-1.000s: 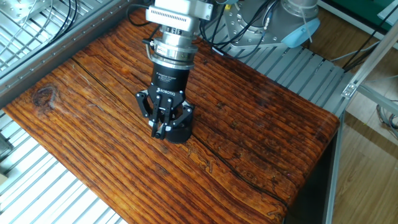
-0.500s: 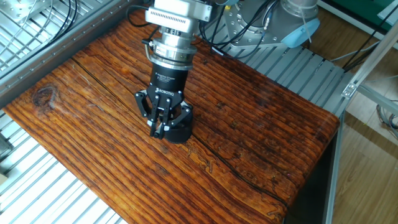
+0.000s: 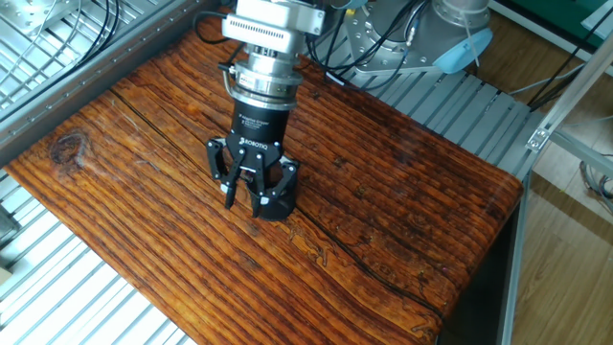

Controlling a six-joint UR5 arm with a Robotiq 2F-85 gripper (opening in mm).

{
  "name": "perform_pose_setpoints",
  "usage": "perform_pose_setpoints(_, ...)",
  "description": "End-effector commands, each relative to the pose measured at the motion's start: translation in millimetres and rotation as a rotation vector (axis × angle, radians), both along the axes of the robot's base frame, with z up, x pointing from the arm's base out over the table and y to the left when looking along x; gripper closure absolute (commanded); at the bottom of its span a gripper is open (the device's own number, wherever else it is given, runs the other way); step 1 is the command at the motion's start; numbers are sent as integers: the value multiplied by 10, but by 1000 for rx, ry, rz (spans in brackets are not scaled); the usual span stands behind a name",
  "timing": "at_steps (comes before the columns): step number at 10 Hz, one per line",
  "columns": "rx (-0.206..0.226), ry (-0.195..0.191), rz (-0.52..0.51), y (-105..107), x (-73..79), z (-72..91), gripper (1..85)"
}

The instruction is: Put the pen into the pen holder

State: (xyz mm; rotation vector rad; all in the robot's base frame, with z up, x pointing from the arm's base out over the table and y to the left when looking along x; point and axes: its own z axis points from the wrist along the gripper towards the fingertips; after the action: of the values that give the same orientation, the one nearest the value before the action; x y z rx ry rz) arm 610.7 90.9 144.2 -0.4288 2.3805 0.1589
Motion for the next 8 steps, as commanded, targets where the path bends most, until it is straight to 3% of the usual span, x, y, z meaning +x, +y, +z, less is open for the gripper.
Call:
perform_pose_setpoints(1, 12, 16, -5, -7, -1, 8, 433)
perform_pose_setpoints(5, 14, 139, -44, -37, -3, 158, 447)
perform_pose_setpoints(8, 4, 250, -87, -32, 36, 200, 543)
